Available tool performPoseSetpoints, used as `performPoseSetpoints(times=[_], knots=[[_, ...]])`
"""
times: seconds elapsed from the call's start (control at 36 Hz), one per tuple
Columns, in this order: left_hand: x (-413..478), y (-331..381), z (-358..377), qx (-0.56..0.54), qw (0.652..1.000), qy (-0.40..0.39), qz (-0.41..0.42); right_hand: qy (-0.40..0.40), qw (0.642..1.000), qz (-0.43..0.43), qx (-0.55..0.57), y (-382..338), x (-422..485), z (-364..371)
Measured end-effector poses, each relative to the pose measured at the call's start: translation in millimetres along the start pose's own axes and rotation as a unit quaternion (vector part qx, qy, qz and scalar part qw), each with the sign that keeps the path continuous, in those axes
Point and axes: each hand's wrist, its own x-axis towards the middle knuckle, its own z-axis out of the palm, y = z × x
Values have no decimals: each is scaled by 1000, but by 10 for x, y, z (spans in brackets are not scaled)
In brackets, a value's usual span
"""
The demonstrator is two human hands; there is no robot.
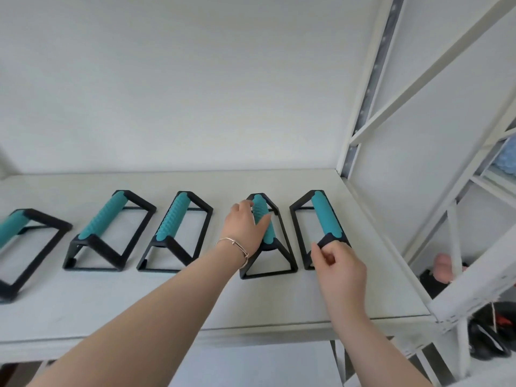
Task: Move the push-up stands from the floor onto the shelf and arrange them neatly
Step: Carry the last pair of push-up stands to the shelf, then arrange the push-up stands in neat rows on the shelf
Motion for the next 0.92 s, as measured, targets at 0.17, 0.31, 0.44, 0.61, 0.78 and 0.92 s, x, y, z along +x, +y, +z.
performPoseSetpoints(times=[0.17,0.31,0.44,0.61,0.78,0.92], knots=[[-32,-66,-133,83,993,56,58,-5,995,-94,-35,-162,149,107],[-98,-245,-378,227,961,129,89,-48,990,-92,-98,-356,306,298],[-140,-438,-663,271,944,154,111,-52,984,-86,-151,-529,352,391],[-129,-731,-1074,270,941,175,107,-48,980,-148,-125,-995,363,699],[-165,-1293,-1741,272,936,196,104,-73,976,-163,-123,-1735,142,1225],[-193,-1916,-2440,283,929,217,101,-82,975,-172,-114,-2432,-178,1713]])
